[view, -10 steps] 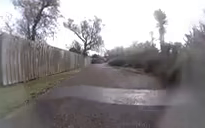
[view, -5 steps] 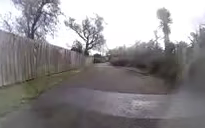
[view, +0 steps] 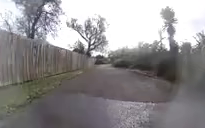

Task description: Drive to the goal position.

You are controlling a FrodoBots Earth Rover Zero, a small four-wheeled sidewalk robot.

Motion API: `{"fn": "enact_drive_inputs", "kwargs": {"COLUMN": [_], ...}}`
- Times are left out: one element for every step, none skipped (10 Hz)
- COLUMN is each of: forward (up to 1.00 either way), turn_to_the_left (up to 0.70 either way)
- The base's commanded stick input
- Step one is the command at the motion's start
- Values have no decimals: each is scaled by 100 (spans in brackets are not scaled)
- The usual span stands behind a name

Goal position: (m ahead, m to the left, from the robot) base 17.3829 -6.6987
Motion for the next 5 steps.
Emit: {"fn": "enact_drive_inputs", "kwargs": {"forward": [70,70,70,70,70], "turn_to_the_left": [-35,-35,-35,-35,-35]}}
